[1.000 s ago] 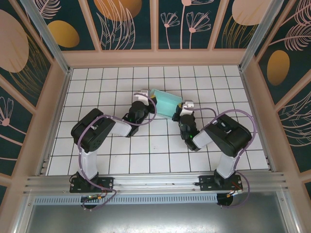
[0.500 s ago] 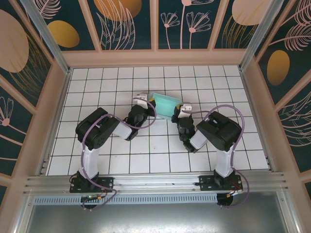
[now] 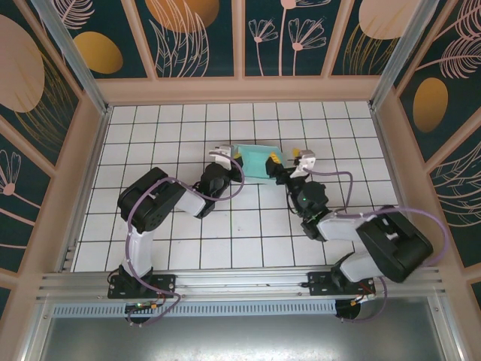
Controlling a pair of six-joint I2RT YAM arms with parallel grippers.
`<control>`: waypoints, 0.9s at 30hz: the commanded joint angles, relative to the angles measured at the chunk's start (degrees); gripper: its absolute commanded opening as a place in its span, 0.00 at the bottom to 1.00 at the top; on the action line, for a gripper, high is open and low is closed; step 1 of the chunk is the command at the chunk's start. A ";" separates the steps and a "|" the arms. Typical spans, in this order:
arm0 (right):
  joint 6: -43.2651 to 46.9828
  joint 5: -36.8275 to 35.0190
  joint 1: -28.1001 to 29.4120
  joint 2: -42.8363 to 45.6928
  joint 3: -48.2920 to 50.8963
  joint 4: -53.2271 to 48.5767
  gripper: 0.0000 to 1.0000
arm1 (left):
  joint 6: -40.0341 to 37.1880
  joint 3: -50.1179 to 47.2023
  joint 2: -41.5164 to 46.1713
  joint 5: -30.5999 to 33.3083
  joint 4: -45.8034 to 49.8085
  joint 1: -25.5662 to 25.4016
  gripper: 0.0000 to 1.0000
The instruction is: Fold the paper box
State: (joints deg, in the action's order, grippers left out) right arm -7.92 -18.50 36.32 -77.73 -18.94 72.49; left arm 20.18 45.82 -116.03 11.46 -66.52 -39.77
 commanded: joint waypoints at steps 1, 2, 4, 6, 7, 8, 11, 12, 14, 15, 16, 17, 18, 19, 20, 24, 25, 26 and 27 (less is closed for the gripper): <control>-6.26 6.65 -4.44 6.18 1.83 -8.56 0.79 | -1.01 1.24 -0.95 1.02 2.71 -0.36 0.00; -8.23 8.12 -6.06 7.80 1.74 -10.97 0.78 | -1.06 1.37 -1.00 0.97 2.88 -0.32 0.00; -13.12 10.70 -10.23 10.49 0.18 -18.50 0.77 | -1.36 1.57 -1.21 1.04 3.05 -0.38 0.00; -17.11 13.13 -13.20 11.39 -2.45 -25.89 0.76 | -1.65 1.66 -1.31 0.87 2.99 -0.35 0.00; -19.89 14.98 -14.85 11.20 -4.52 -30.91 0.76 | -1.98 1.64 -1.47 0.71 2.79 -0.37 0.00; -22.61 16.65 -16.24 10.75 -6.65 -35.43 0.75 | -2.17 1.64 -1.44 0.52 2.72 -0.31 0.00; -32.60 23.30 -20.49 8.00 -12.75 -47.20 0.70 | -2.86 1.74 -1.31 -0.03 2.44 -0.25 0.00; -35.93 25.63 -21.76 6.84 -14.66 -50.34 0.67 | -3.26 1.66 -1.17 -0.21 2.38 -0.39 0.00; -39.33 30.78 -23.41 4.96 -17.21 -53.10 0.64 | -3.92 1.56 -0.91 -0.39 2.30 -0.33 0.00; -40.74 33.13 -23.94 4.00 -18.15 -53.57 0.62 | -4.36 1.45 -0.79 -0.41 2.18 -0.46 0.00; -42.08 34.93 -24.43 3.26 -18.68 -53.60 0.61 | -4.73 1.38 -0.62 -0.34 2.16 -0.46 0.00; -43.73 37.17 -25.01 2.42 -19.15 -53.40 0.59 | -5.10 1.29 -0.56 -0.30 2.08 -0.48 0.00; -45.38 39.09 -25.54 1.56 -19.25 -52.65 0.57 | -5.46 1.29 -0.59 -0.14 2.13 -0.56 0.00; -46.65 40.68 -25.88 0.79 -19.21 -51.86 0.55 | -5.68 1.29 -0.68 0.04 2.18 -0.61 0.00; -47.76 42.18 -26.09 -0.03 -19.36 -51.22 0.54 | -5.79 1.27 -0.84 0.30 2.08 -0.66 0.00; -50.13 45.70 -26.21 -3.38 -20.91 -51.25 0.52 | -6.24 1.45 -1.33 0.14 1.94 -1.02 0.00; -50.38 46.14 -26.28 -3.83 -21.11 -51.01 0.52 | -6.47 1.53 -1.41 0.03 2.00 -1.15 0.00; -50.74 46.40 -26.22 -4.19 -21.30 -50.96 0.52 | -6.72 1.63 -1.46 0.13 2.01 -1.26 0.00; -50.90 46.68 -26.30 -4.67 -21.44 -50.80 0.52 | -6.82 1.64 -1.57 0.22 2.07 -1.36 0.00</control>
State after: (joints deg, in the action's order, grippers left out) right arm -55.72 24.05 10.44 -81.62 -38.04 21.54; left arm 15.03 46.74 -116.07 11.18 -65.36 -40.56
